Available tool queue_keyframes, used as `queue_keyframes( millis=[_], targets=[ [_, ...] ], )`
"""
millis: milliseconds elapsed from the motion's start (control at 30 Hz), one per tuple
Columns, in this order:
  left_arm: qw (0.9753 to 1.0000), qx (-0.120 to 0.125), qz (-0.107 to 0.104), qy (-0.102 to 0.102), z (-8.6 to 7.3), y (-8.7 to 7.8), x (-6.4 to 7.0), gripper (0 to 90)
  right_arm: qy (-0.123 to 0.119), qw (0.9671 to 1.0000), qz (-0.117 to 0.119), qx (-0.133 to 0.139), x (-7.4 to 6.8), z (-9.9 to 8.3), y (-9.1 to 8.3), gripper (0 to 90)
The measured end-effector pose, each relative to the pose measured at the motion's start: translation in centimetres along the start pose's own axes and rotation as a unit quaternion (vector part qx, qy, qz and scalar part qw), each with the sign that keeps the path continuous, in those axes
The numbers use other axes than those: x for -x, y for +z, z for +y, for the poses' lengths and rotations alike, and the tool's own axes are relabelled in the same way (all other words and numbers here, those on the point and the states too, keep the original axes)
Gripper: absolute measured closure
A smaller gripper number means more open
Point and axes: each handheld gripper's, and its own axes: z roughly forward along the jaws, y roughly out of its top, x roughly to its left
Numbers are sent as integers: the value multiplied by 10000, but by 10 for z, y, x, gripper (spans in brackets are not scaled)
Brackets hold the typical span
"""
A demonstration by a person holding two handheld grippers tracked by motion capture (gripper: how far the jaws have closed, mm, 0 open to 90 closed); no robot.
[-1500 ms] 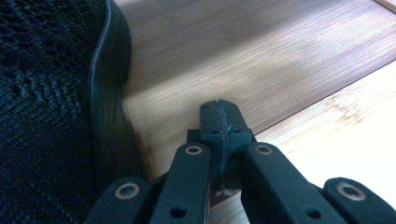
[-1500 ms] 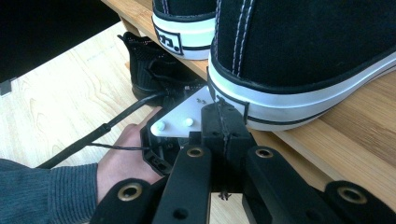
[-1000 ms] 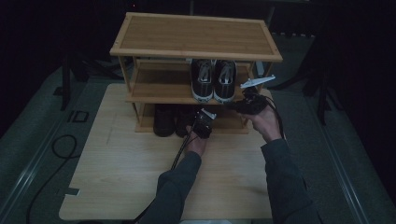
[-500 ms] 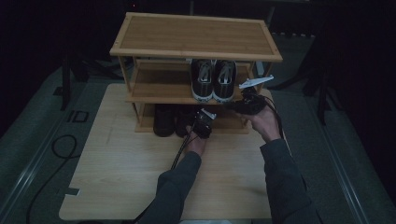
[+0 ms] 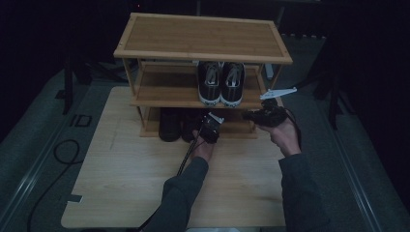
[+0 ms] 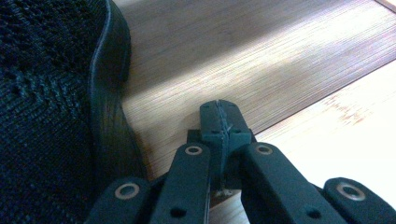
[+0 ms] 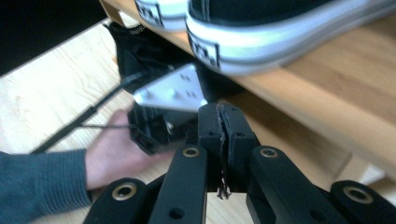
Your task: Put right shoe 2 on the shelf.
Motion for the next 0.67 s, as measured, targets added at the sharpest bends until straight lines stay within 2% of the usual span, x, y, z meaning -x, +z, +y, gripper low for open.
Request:
queue_keyframes(
  millis=[300, 500, 667],
  targets=[
    [10000, 4, -37, -31, 0, 0, 1, 900, 134, 9984, -441, -338, 1, -39, 9, 828],
    [10000, -7, -34, -28, 0, 0, 1, 900, 388, 9965, -548, -493, 4, -66, 21, 767],
    [10000, 4, -28, -27, 0, 0, 1, 900, 577, 9944, -689, -553, 7, -85, 27, 626]
  ],
)
